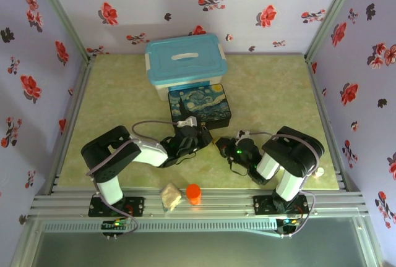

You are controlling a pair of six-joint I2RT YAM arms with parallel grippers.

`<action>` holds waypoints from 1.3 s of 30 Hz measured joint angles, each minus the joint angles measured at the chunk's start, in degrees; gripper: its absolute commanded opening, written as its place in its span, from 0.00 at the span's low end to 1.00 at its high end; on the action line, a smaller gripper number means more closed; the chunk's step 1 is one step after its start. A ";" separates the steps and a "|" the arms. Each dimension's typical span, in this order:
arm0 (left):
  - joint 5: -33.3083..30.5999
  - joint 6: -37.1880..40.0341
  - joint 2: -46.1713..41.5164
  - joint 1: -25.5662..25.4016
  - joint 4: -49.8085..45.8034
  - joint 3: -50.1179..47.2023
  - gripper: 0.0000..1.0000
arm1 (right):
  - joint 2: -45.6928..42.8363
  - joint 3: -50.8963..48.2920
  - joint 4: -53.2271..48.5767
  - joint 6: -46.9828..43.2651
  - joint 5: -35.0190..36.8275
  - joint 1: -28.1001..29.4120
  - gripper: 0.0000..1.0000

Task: Unlock the padlock with the key

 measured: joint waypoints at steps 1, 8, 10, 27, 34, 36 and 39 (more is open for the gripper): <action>-0.02 -0.09 0.00 0.00 0.04 0.00 0.25 | -0.17 -0.13 0.00 -0.04 0.15 0.17 0.00; -0.15 0.33 0.48 -0.15 0.22 0.31 0.17 | -1.18 -0.31 1.05 -0.09 -0.76 1.79 0.00; -0.22 0.44 0.48 -0.17 0.17 0.31 0.13 | -1.11 -0.33 1.07 -0.20 -0.74 1.81 0.00; -0.26 0.46 0.46 -0.24 0.09 0.33 0.00 | -7.26 -0.90 -6.97 -7.39 -0.72 2.51 0.18; 0.07 0.42 0.46 -0.24 0.09 0.42 0.00 | -29.40 5.64 -45.35 -23.47 1.86 3.17 0.27; 0.13 0.39 0.46 -0.24 0.11 0.42 0.00 | -35.54 8.52 -55.52 -29.18 3.96 3.21 0.30; 0.17 0.33 0.42 -0.24 0.09 0.42 0.00 | -40.33 10.84 -64.48 -36.26 5.62 3.21 0.31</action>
